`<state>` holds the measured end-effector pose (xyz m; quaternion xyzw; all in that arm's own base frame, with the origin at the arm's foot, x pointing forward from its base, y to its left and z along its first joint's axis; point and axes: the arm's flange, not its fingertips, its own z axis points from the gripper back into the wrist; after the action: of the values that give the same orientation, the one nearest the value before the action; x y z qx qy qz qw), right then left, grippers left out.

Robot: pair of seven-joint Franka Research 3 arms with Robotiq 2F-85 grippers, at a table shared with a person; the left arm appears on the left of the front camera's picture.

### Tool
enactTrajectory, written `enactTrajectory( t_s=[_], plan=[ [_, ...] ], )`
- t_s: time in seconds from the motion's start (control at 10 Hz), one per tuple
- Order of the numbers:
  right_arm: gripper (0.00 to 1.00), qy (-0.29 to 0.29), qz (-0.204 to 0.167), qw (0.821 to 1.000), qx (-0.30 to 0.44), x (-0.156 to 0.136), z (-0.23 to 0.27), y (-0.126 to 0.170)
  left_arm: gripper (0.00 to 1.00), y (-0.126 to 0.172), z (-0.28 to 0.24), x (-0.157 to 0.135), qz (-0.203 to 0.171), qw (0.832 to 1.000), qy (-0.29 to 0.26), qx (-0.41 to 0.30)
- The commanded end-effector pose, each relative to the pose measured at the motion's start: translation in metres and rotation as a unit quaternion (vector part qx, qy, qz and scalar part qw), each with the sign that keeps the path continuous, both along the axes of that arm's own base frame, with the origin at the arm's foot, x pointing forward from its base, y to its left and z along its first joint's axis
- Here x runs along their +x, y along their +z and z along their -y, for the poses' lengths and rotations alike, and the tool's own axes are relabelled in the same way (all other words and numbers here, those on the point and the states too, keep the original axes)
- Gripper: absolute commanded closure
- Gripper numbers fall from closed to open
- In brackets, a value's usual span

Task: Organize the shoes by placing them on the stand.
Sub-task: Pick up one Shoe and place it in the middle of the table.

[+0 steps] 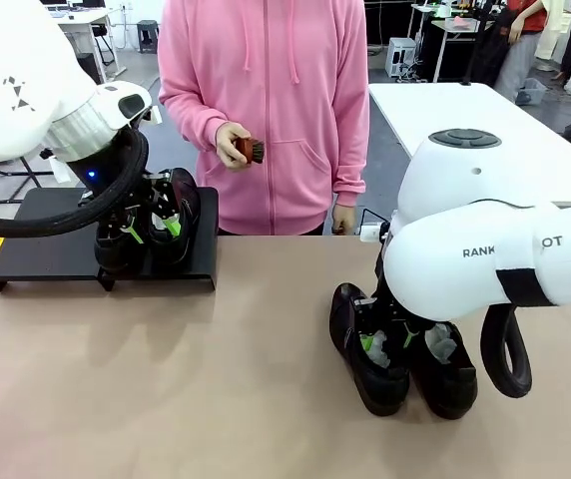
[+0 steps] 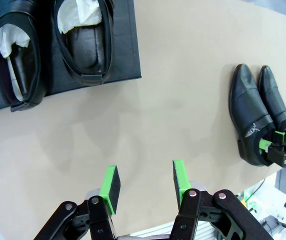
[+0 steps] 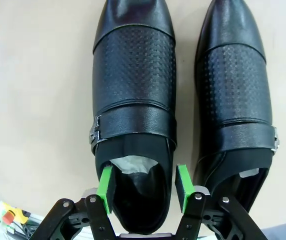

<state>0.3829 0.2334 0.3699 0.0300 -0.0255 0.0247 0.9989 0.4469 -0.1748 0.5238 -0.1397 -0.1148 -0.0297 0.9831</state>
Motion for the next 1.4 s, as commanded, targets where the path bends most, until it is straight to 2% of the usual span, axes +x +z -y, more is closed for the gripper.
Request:
enactTrajectory(
  t_s=[0.0,0.4,0.5,0.8,1.1,1.3],
  plan=[
    [0.36,-0.022,0.010,1.000,-0.009,-0.001,0.005,-0.007,0.43,0.001,-0.002,-0.001,0.000,1.000,0.001,-0.001],
    [0.36,-0.015,-0.008,1.000,-0.013,-0.002,0.008,-0.021,0.43,0.001,-0.002,-0.001,0.000,1.000,0.001,-0.001],
    [0.45,-0.008,-0.007,1.000,-0.016,-0.002,0.008,-0.020,0.43,0.001,-0.002,-0.001,0.000,1.000,0.001,-0.001],
    [0.99,0.000,-0.014,1.000,-0.024,0.001,0.006,-0.026,0.43,0.001,-0.002,-0.001,0.000,1.000,0.001,-0.001],
    [1.00,0.002,-0.017,0.999,-0.027,0.004,0.005,-0.027,0.43,0.001,-0.002,-0.001,0.000,1.000,0.001,-0.001],
    [1.00,-0.002,-0.006,1.000,-0.020,0.002,0.003,-0.012,0.43,0.001,-0.002,-0.001,0.000,1.000,0.001,-0.001]
  ],
)
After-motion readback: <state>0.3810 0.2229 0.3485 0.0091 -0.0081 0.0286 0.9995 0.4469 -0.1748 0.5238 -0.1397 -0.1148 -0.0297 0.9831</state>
